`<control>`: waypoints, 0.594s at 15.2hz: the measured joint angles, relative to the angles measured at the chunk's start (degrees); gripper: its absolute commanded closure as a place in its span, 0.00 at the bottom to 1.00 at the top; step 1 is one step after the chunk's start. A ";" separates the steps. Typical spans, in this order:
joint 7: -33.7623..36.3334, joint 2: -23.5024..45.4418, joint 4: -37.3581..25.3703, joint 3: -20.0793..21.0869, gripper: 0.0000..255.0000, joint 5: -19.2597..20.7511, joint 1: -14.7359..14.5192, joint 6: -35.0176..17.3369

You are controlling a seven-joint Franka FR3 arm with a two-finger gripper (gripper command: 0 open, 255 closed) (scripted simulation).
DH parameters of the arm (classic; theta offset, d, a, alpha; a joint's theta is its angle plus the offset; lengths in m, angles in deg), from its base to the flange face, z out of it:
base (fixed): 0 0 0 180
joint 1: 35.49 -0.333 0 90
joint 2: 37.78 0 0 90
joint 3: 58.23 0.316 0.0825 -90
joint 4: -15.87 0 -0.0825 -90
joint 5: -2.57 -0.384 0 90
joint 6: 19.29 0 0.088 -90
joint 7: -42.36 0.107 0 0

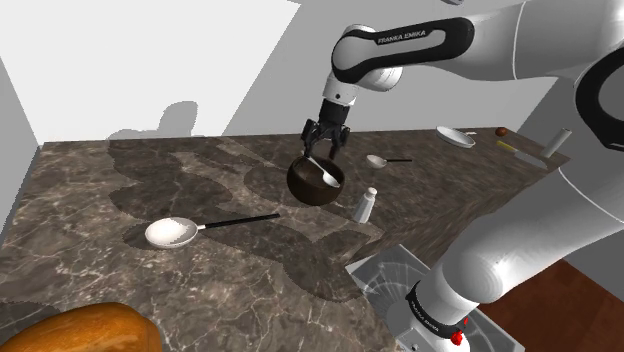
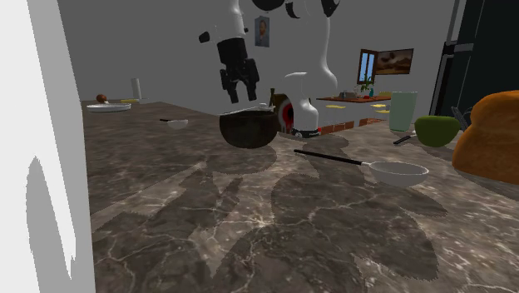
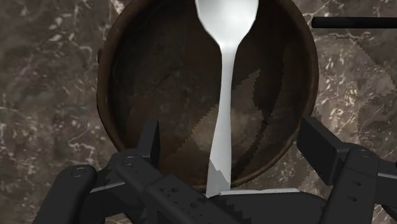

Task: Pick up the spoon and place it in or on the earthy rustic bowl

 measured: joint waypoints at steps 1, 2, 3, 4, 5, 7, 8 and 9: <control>0.22 0.27 -2.12 -0.10 0.00 0.16 0.07 1.84; 0.30 0.05 -3.63 -0.25 0.00 0.33 0.19 3.58; 0.27 -0.37 -4.02 -0.38 0.00 0.41 0.28 4.41; 0.18 -0.43 -4.27 -0.47 0.00 0.47 0.35 4.75; 0.17 -0.47 -4.39 -0.51 0.00 0.49 0.37 4.94; 0.13 -0.51 -4.48 -0.54 0.00 0.51 0.40 5.09; 0.12 -0.51 -4.48 -0.55 0.00 0.52 0.40 5.10; 0.12 -0.52 -4.48 -0.55 0.00 0.52 0.41 5.11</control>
